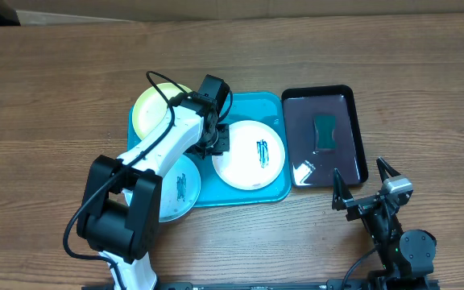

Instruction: Clean dirty plates on tray and stack at the side

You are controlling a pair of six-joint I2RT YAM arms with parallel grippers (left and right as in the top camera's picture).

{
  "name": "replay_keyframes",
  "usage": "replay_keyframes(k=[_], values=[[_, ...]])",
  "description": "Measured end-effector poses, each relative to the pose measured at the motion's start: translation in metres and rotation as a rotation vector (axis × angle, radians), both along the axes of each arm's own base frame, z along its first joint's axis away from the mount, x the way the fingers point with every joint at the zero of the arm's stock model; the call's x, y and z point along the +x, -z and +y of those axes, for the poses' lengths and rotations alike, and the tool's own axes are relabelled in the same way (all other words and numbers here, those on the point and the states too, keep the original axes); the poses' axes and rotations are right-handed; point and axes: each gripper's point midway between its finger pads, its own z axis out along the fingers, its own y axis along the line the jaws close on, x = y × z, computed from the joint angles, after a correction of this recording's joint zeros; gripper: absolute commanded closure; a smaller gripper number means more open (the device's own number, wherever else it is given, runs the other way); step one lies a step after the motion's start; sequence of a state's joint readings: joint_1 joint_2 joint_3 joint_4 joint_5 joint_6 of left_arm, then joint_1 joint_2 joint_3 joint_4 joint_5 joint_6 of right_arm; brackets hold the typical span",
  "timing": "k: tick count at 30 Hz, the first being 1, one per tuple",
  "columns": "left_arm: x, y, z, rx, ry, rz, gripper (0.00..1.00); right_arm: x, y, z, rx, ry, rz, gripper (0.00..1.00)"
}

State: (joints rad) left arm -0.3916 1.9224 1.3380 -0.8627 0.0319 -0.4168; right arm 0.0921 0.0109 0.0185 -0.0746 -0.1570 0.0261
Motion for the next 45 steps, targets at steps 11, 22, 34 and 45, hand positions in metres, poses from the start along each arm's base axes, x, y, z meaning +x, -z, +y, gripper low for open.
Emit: replay_keyframes(k=[11,22,34,45], values=[[0.0009,0.001,0.0004,0.003,-0.005,-0.002,0.54,0.0,0.0001,-0.0001,0.0,0.001,0.0,0.0],[0.0007,0.0012,0.0011,0.006,-0.005,-0.001,0.62,0.0,0.0001,0.0,0.0,0.0,0.0,0.0],[0.0001,0.0013,0.0012,0.007,-0.004,0.001,0.69,0.0,0.0,-0.0001,0.0,0.0,0.0,0.0],[0.0,0.0014,0.0013,0.008,-0.004,0.002,0.71,0.0,0.0,-0.0001,0.0,0.0,0.0,0.0]])
